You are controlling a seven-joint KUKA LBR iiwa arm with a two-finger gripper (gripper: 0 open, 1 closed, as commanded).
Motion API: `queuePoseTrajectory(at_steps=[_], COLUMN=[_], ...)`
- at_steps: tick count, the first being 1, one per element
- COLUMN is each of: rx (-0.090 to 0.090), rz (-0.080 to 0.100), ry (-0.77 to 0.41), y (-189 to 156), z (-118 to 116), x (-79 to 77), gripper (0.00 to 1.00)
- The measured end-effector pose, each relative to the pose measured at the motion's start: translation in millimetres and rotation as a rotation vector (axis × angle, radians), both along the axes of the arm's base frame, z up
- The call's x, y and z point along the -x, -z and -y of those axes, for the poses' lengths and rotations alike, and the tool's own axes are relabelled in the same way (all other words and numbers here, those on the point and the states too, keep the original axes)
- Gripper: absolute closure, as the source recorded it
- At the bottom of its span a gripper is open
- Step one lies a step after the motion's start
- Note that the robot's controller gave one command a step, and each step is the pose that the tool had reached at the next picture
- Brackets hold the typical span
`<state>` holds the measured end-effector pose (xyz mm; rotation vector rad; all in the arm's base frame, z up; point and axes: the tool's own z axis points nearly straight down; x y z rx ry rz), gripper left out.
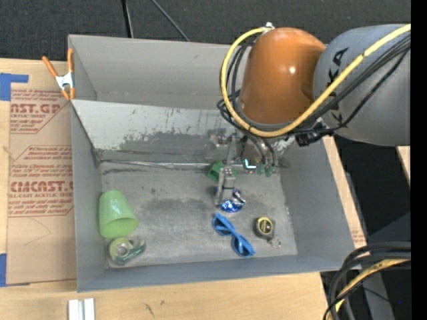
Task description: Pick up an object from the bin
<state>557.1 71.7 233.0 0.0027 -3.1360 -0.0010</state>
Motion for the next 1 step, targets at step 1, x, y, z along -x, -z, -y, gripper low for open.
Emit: queuePoseTrajectory(at_steps=[1], rx=[0.0], rz=[-0.002], ry=[0.031], y=[167.5], z=[21.9], x=[31.6], gripper=[0.0])
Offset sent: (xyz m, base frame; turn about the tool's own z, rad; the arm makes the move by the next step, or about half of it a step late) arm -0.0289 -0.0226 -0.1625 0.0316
